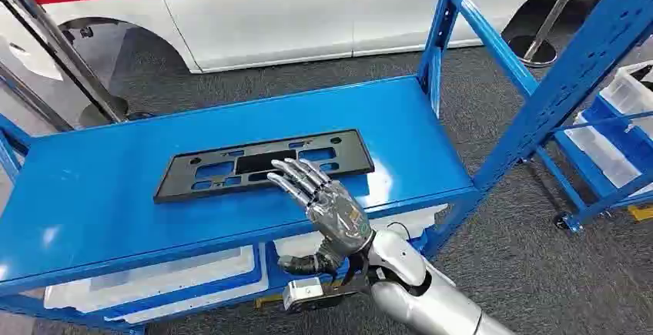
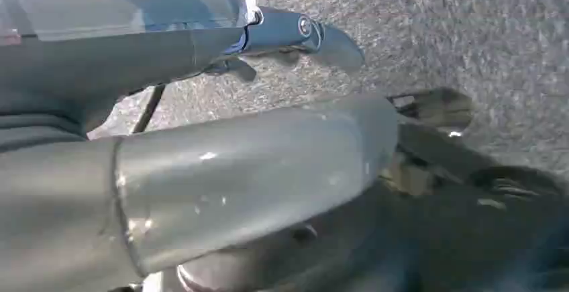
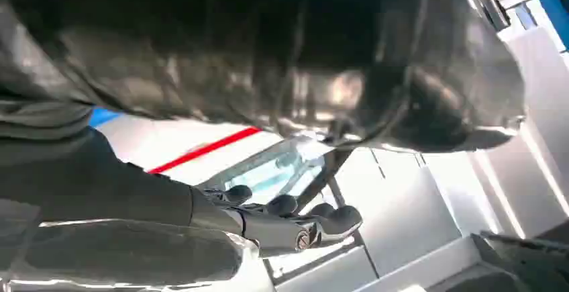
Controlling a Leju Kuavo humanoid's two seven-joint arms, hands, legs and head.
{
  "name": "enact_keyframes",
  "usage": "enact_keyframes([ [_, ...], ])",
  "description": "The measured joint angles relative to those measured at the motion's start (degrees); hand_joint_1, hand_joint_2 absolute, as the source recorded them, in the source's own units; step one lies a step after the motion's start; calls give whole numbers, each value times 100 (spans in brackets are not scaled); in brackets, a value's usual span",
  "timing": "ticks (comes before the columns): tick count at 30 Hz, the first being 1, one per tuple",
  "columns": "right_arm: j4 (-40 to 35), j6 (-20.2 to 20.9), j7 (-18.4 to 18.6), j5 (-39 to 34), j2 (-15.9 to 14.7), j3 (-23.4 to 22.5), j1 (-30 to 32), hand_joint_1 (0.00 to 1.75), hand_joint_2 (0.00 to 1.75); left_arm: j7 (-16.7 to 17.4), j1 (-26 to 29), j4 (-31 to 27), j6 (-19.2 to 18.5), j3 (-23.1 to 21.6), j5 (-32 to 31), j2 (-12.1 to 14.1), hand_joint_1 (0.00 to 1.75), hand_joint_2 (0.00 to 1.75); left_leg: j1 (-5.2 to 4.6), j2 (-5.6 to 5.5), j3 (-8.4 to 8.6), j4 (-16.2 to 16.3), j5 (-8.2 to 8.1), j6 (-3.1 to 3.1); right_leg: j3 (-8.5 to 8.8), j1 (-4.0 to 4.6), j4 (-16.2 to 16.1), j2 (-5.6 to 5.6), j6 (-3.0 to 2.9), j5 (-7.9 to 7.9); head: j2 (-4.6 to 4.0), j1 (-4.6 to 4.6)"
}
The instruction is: Take the parts from the cabinet and place them on the table.
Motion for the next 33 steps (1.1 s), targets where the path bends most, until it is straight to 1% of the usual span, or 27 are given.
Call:
enact_keyframes([
  [1,24,0,-2,0,11,15,0,0,0,2,15,0,0,0,0,0,0,0,0,0,-8,-128,209,2,43,0,1,11,7,-30,0,-2],
  [3,50,0,-2,-7,41,26,-2,0,0,2,16,0,0,0,0,4,0,0,0,1,326,-1058,888,28,160,-3,5,24,38,-107,0,-2],
  [4,57,0,-2,-11,55,28,-3,0,0,2,17,0,0,0,0,4,0,0,0,1,518,-1583,1165,55,208,-3,6,22,62,-152,0,0],
  [5,70,4,-2,-13,63,33,-8,0,0,9,15,2,0,0,0,4,0,0,-21,-9,576,-1637,1049,85,204,27,8,23,98,-175,0,2],
  [6,72,9,-4,-15,72,39,-17,0,0,9,3,2,0,0,-2,4,0,0,-42,-18,616,-1760,1017,128,171,32,29,33,128,-176,0,-2],
  [8,81,15,-4,-17,76,50,-15,0,0,11,0,2,0,0,-4,4,0,0,-57,-23,590,-1729,995,182,175,20,-13,25,180,-179,0,0],
  [9,81,15,-7,-20,83,50,-22,0,0,11,0,2,0,0,-13,4,0,0,-31,-25,620,-1769,996,222,202,42,-25,25,221,-197,0,4],
  [10,83,15,-4,-22,87,50,-24,0,0,11,11,2,0,0,-17,4,0,0,2,-22,682,-1828,1010,257,209,13,34,17,252,-244,0,2],
  [11,83,17,-7,-26,87,50,-39,0,0,11,7,2,2,0,-17,4,0,0,-1,-22,715,-1844,992,300,122,16,238,11,270,-337,0,7],
  [12,90,20,-7,-31,90,50,-47,0,0,9,-1,2,2,0,-17,4,0,0,-3,-18,729,-1843,976,330,-90,15,619,13,285,-515,-2,6],
  [14,118,37,-4,-35,87,52,-32,0,0,7,-17,2,2,0,-17,4,0,0,-22,-18,762,-1841,931,371,-679,4,1585,12,316,-850,-2,7],
  [15,140,48,-4,-39,89,55,-28,0,0,7,-15,2,2,0,-17,4,0,0,-29,-20,787,-1838,908,371,-860,4,1808,12,319,-836,0,4],
  [16,155,72,-4,-42,92,61,-28,0,0,7,-7,2,2,0,-17,4,0,0,-33,-22,829,-1837,880,367,-896,5,1747,10,311,-664,0,7],
  [17,168,92,2,-44,101,63,-29,0,0,7,-4,2,-4,0,-17,7,0,0,-39,-28,878,-1836,849,359,-798,6,1442,10,291,-390,0,7],
  [19,209,103,15,-44,163,74,-47,0,0,2,-6,2,-63,0,-9,22,0,0,-57,-36,1001,-1834,772,334,-351,28,375,8,198,271,0,7],
  [20,233,118,39,-42,192,85,-60,0,0,2,2,6,-96,2,0,26,0,0,-57,-32,988,-1834,743,314,-232,64,161,4,145,247,-2,5],
  [21,260,147,59,-37,265,96,-93,0,0,0,-17,9,-129,4,2,44,0,0,-84,-38,994,-1801,715,270,-202,79,18,-13,136,192,0,7],
  [22,291,162,70,-35,295,103,-110,0,0,0,-22,9,-131,7,4,83,0,0,-68,-28,981,-1817,713,248,-220,92,45,-14,136,186,0,2],
  [24,341,179,83,-31,381,118,-133,0,0,2,-26,9,-164,9,18,107,0,0,-60,-8,1010,-1858,688,187,-213,98,26,3,95,165,-2,2],
  [25,365,184,103,-24,437,131,-143,0,175,6,-30,9,-171,11,22,162,0,0,-65,-9,1018,-1826,638,148,-144,18,-51,6,68,180,0,0],
  [26,387,184,105,-22,466,138,-158,0,175,7,-29,9,-173,11,28,166,0,0,-58,-9,987,-1677,563,127,-89,23,-84,-4,35,160,0,-2],
  [27,402,186,105,-22,498,146,-177,0,175,7,-30,9,-175,13,37,166,0,0,-50,-13,803,-1316,386,105,-56,17,-89,-17,8,144,0,-7],
  [29,444,184,107,-20,511,159,-181,0,175,7,-26,9,-140,13,39,166,0,0,-17,-12,258,-387,37,52,-19,18,-86,-24,-7,98,0,-4],
  [30,461,181,109,-20,503,162,-172,0,175,7,-13,9,-103,13,33,164,0,0,-5,-11,42,-82,3,30,-2,18,-79,-22,-2,73,0,-9],
  [31,474,179,109,-20,494,164,-166,0,0,9,4,11,-76,13,22,160,0,0,10,-10,-39,-61,123,16,25,11,-71,-12,5,46,0,-4],
  [32,479,175,107,-22,485,164,-160,0,0,9,13,11,-63,13,17,157,0,0,28,-10,18,-295,363,7,62,3,-57,-1,22,13,0,-9],
  [33,479,175,101,-22,470,164,-159,0,175,9,10,11,-39,13,15,155,0,0,47,-8,172,-720,681,-1,106,-6,-46,10,43,-25,0,-7],
])
